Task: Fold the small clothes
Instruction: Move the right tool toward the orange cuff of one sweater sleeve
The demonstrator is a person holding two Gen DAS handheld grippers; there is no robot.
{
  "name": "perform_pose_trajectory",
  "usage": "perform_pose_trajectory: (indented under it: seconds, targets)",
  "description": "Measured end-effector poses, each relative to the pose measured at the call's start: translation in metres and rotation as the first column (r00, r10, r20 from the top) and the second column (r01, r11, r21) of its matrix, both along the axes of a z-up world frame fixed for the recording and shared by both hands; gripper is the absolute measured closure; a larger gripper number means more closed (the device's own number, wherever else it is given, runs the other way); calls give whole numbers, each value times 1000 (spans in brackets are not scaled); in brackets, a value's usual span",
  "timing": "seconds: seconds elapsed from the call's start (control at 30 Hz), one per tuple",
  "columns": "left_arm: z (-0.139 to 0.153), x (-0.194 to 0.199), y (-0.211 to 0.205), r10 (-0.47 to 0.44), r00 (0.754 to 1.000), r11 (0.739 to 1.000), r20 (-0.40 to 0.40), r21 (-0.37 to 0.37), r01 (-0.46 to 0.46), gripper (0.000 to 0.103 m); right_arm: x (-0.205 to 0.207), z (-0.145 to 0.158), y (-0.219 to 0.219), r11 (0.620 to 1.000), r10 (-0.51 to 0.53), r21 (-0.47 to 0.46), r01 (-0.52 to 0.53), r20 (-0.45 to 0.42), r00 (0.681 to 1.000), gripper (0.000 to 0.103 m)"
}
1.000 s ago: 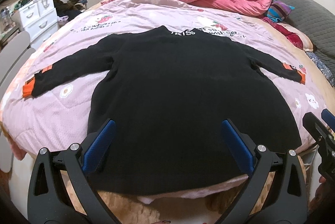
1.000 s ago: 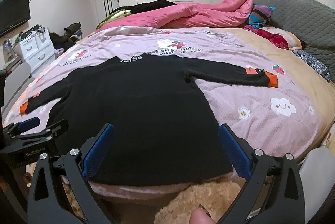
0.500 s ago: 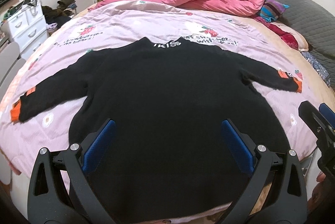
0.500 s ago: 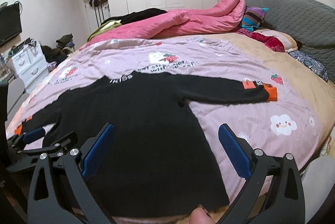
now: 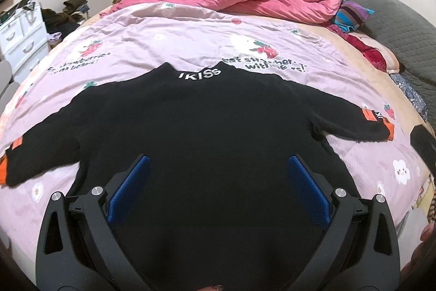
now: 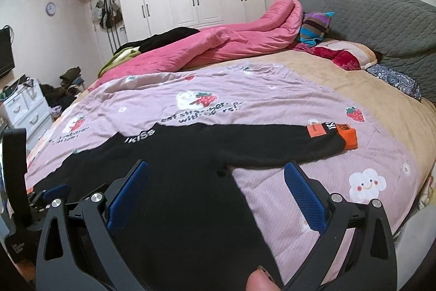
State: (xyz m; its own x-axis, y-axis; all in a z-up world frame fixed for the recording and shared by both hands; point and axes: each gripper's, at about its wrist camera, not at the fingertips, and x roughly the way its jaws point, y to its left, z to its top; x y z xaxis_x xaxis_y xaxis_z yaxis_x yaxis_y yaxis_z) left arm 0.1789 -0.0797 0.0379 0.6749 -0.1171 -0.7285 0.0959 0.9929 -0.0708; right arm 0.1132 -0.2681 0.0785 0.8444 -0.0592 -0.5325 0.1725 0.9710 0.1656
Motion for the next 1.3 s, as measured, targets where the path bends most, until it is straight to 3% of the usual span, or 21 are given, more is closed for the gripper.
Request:
perform_pose_trajectory:
  seconds: [0.47,0.63,1.03,1.3]
  targets:
    - [-11,61,-22,-50,998,999,-33,2,51,8,68,3,-72,973,-196,116,198,-27,980,4]
    - [-11,80,-31,-70,996,998,-47,-5,70,8,86,0,-92,961,-255,99,259,-47,966,4]
    - [-21,114,-53,-130,990,991,-55,-10,130,8,122,-47,-143,917,-380,74,392,-141,914,4]
    - [-36,121,-59,-141,987,990,-78,0,142,8,128,-80,-174,869,-445,129,477,-217,869,4]
